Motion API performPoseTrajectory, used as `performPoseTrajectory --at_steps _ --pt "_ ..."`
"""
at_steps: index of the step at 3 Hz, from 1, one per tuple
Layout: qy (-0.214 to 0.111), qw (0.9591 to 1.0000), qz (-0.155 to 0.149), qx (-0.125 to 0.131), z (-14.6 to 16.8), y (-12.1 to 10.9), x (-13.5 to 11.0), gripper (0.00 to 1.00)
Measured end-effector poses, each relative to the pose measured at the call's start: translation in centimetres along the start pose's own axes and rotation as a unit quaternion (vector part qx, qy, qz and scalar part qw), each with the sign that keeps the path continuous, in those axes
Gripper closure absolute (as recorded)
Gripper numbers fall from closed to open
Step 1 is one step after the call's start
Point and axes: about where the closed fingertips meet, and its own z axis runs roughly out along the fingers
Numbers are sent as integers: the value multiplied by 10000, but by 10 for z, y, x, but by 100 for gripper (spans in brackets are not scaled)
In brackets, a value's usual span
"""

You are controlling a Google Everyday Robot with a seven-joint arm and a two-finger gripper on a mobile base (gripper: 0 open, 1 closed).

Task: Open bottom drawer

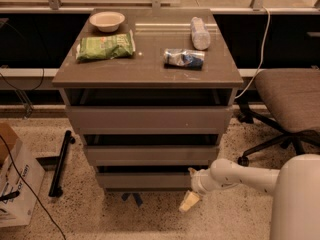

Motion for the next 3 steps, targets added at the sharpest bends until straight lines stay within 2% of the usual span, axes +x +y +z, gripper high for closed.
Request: performPoseTrajectory --at_steps 2,3 --pt "-206 9994 266 33 45 -8 10 0" --pt "-259 9988 420 63 76 -24 18 0"
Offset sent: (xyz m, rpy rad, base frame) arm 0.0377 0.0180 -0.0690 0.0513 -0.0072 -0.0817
